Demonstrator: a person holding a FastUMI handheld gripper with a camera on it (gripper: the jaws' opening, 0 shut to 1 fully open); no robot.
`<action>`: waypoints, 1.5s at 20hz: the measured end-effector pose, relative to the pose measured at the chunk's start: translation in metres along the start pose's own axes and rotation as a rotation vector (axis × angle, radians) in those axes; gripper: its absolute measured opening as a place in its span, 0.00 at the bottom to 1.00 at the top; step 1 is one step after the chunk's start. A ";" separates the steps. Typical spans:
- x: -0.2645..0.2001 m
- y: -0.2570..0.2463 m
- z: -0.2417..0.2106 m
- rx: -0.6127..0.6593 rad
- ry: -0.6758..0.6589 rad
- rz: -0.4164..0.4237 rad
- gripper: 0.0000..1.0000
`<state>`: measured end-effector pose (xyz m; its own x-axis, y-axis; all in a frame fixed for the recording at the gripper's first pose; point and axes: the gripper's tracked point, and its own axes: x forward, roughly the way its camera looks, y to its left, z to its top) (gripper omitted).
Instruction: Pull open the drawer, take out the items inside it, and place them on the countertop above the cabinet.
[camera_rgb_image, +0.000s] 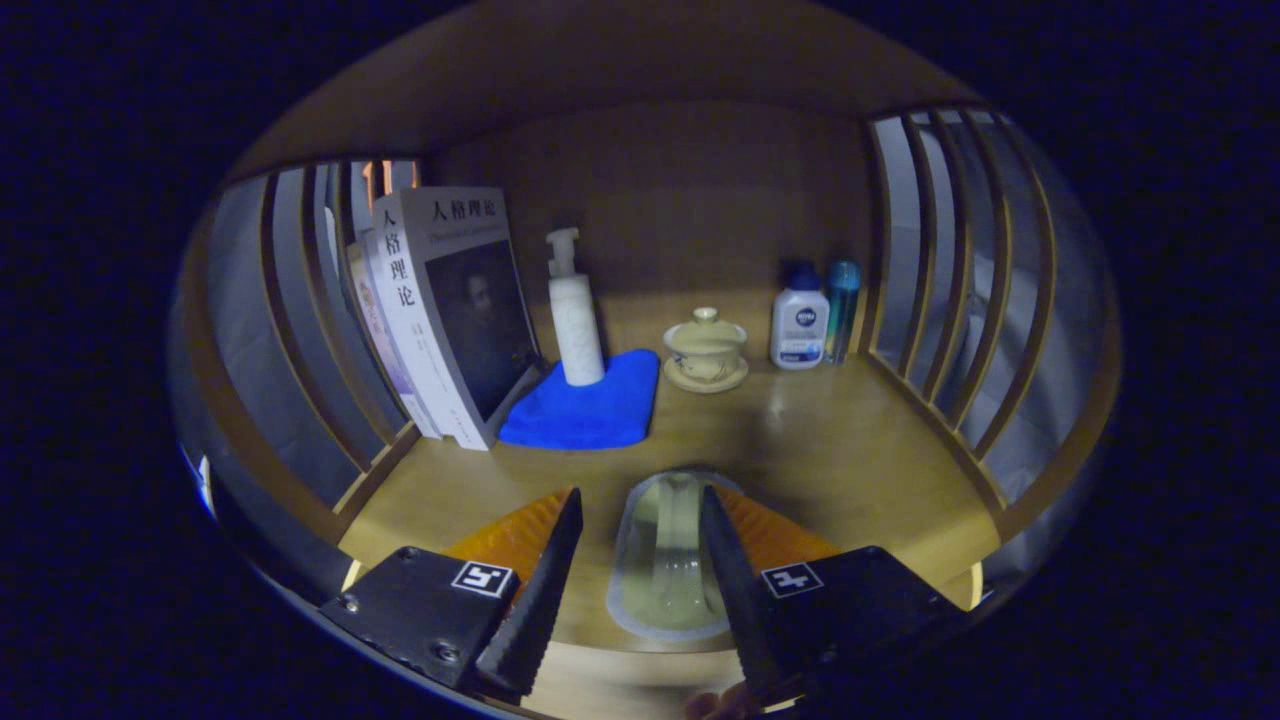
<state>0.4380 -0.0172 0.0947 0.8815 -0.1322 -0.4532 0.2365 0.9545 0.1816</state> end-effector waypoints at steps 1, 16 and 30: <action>-0.005 -0.001 0.003 -0.023 -0.017 -0.008 0.76; -0.186 0.036 -0.067 -0.130 -0.386 0.083 1.00; -0.217 0.010 -0.261 -0.041 -0.339 -0.042 1.00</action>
<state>0.1424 0.0908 -0.0331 0.9586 -0.2466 -0.1424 0.2651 0.9554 0.1303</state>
